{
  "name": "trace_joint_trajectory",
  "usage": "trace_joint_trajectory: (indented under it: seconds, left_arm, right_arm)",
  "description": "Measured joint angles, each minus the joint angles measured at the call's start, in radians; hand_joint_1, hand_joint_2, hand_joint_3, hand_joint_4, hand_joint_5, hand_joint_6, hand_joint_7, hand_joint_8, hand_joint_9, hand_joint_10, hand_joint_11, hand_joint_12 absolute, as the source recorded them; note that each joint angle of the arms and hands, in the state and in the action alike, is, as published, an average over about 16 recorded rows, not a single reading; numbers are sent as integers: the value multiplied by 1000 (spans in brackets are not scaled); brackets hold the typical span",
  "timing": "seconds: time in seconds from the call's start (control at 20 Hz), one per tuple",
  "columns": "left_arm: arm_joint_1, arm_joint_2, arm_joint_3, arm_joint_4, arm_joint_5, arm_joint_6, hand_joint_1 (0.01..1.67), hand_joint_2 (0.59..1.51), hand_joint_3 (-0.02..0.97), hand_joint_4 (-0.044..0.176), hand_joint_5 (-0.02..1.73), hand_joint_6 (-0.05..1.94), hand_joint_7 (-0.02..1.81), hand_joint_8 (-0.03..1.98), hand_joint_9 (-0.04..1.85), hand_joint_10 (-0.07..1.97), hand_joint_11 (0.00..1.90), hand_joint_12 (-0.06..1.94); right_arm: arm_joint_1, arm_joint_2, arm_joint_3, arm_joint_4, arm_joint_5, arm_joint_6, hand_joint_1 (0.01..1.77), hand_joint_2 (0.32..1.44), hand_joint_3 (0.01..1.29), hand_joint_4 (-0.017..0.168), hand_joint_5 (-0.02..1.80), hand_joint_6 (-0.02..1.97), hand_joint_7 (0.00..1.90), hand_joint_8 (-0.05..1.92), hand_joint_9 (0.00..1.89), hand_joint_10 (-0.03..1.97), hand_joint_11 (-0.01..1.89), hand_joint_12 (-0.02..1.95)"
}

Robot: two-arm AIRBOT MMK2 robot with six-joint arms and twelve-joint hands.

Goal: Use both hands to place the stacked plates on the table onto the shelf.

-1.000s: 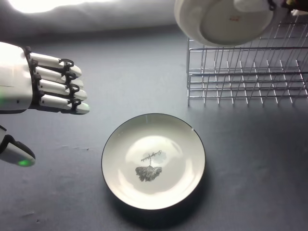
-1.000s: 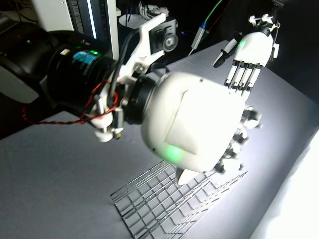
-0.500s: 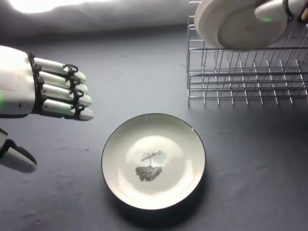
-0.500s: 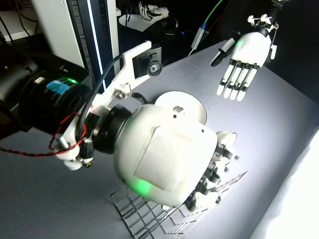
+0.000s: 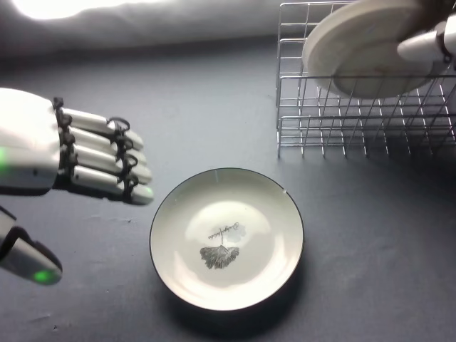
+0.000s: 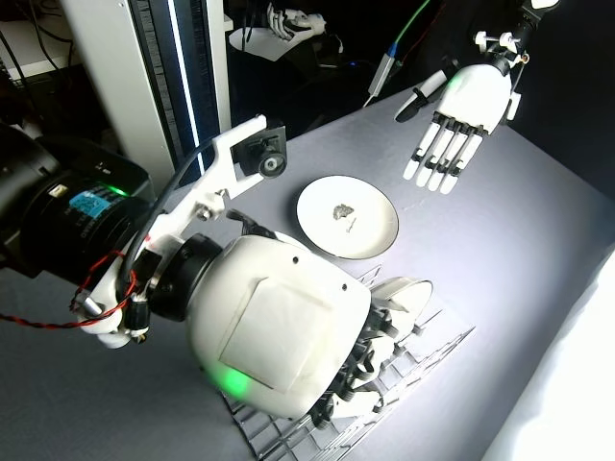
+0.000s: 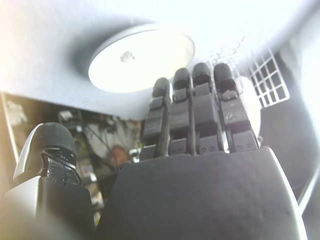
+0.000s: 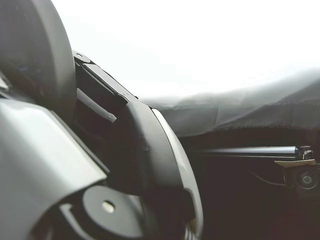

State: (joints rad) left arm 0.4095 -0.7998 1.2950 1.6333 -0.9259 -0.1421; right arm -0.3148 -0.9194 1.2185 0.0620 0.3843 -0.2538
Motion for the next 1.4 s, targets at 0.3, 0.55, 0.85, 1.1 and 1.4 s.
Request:
trace_joint_trajectory:
  seconds: [0.3,0.55,0.85,1.1,1.4]
  left_arm:
    - [47,-15,-19,-34,-31,-10,14,1142,17,1,176,20,194,8,187,11,13,370]
    - [83,-30,-43,-42,-26,3,14,1144,17,0,179,20,201,8,194,11,13,383]
    - [119,-44,-71,-45,4,35,15,1148,17,-1,184,20,206,9,196,11,13,396]
    - [147,-54,-88,-47,32,61,15,1150,17,-1,188,20,213,8,198,11,14,414]
    - [177,-63,-107,-49,66,91,14,1155,16,-3,182,13,206,8,192,11,13,410]
  right_arm:
    - [-50,2,20,-1,20,2,1368,1046,13,-8,842,1001,973,954,927,1264,658,1440]
    - [-75,3,35,-3,27,2,1334,1093,13,-8,805,1040,925,1019,864,1143,609,1412]
    - [-87,3,38,-6,42,2,1286,1130,13,-7,752,841,863,743,785,840,477,1363]
    - [-63,4,26,-31,52,2,1241,1144,14,-6,708,537,788,433,697,508,306,1335]
    - [-13,4,-16,-169,76,-1,1146,1133,14,-4,588,128,659,52,582,239,132,1259]
